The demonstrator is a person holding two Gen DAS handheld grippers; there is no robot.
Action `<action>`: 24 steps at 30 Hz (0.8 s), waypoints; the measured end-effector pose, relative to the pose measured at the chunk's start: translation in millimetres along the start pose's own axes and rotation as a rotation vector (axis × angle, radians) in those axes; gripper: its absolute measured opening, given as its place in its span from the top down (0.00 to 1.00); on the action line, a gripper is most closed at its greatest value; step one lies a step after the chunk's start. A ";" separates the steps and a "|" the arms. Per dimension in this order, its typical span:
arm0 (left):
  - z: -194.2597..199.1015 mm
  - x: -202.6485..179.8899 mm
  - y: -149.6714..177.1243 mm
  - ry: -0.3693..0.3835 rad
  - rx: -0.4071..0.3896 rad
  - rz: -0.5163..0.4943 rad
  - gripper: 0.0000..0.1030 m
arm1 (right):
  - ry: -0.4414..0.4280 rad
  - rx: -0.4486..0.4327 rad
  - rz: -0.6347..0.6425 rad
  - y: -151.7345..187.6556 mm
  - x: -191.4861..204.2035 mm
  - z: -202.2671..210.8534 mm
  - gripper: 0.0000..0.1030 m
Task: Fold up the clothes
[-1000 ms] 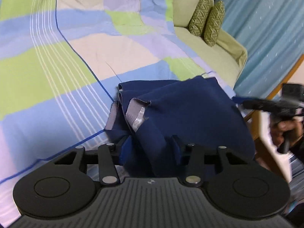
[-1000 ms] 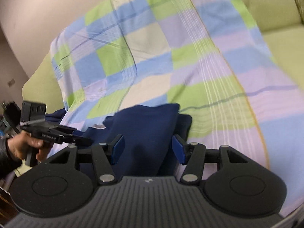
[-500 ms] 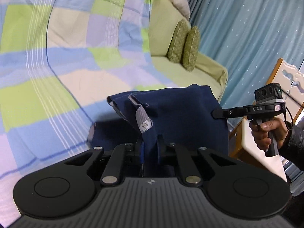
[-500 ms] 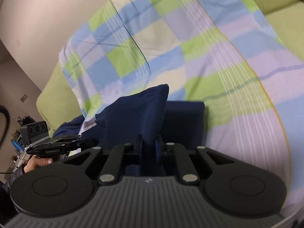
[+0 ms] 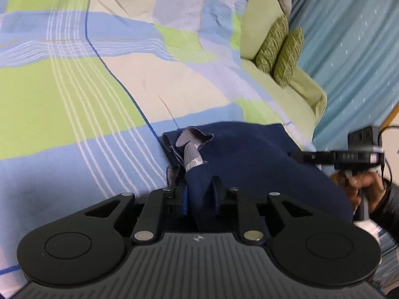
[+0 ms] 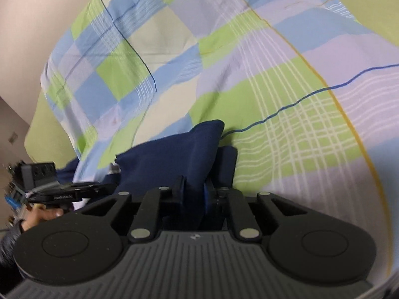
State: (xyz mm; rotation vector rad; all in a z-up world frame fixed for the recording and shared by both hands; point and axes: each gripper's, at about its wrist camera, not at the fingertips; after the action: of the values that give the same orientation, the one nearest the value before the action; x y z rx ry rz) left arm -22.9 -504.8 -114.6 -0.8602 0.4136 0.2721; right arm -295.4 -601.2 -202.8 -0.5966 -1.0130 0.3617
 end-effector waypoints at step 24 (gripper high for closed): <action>48.6 -137.3 -6.2 -0.106 0.104 -0.411 0.64 | -0.198 0.011 0.074 80.5 1.1 88.9 0.61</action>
State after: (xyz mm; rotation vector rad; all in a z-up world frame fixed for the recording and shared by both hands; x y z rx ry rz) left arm -130.6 -480.0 -19.5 -0.8043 0.1443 -0.0832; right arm -373.2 -511.0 -217.0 -0.5976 -1.1802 0.4989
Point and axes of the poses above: each gripper's, at about its wrist camera, not at the fingertips, and z roughly against the way its jaws point, x to its left, y to its underside, and after that the axes turned 3 degrees about -x, right-handed
